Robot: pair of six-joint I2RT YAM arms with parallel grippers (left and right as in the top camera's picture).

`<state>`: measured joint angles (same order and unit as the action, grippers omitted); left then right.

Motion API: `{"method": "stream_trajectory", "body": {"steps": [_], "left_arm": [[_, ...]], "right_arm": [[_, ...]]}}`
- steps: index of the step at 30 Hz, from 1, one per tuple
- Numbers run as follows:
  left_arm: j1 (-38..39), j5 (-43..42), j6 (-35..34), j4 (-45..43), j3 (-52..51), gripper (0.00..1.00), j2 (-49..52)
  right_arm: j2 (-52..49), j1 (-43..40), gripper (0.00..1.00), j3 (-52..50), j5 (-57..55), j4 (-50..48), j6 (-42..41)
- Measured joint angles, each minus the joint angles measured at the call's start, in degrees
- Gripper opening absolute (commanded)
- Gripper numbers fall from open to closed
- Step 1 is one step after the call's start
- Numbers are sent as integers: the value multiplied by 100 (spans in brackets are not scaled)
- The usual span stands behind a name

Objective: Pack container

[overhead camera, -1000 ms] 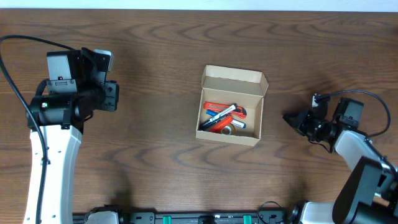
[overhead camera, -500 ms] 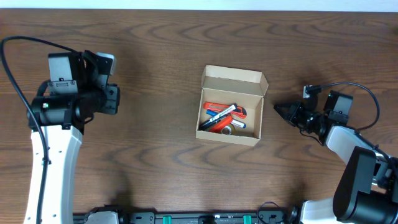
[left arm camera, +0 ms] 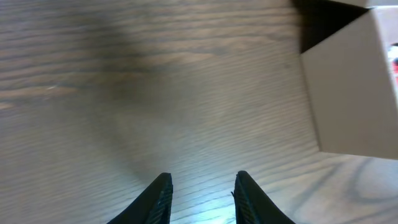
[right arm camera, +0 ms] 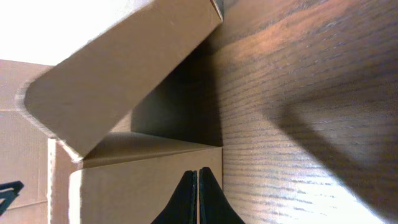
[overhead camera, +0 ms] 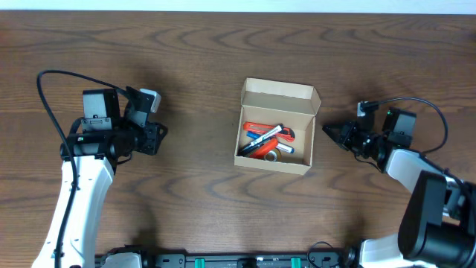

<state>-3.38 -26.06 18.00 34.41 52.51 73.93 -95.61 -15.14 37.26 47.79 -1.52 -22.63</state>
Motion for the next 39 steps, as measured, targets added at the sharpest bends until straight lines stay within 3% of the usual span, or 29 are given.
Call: {"method": "stream_trajectory", "body": {"steps": [10,18,39], "left_arm": [[44,-693,20,-190,0,31,737],[166,-848,26,-476,0,33,837],[315,-852,-44,-811,0,34,837]], "right_arm": [[-1047,87,1,-4,549,-1300,-306],[-1252,111,1,-2,758,-1937,-658],[-1908,684,1,780,774,-2063,-1132]]}}
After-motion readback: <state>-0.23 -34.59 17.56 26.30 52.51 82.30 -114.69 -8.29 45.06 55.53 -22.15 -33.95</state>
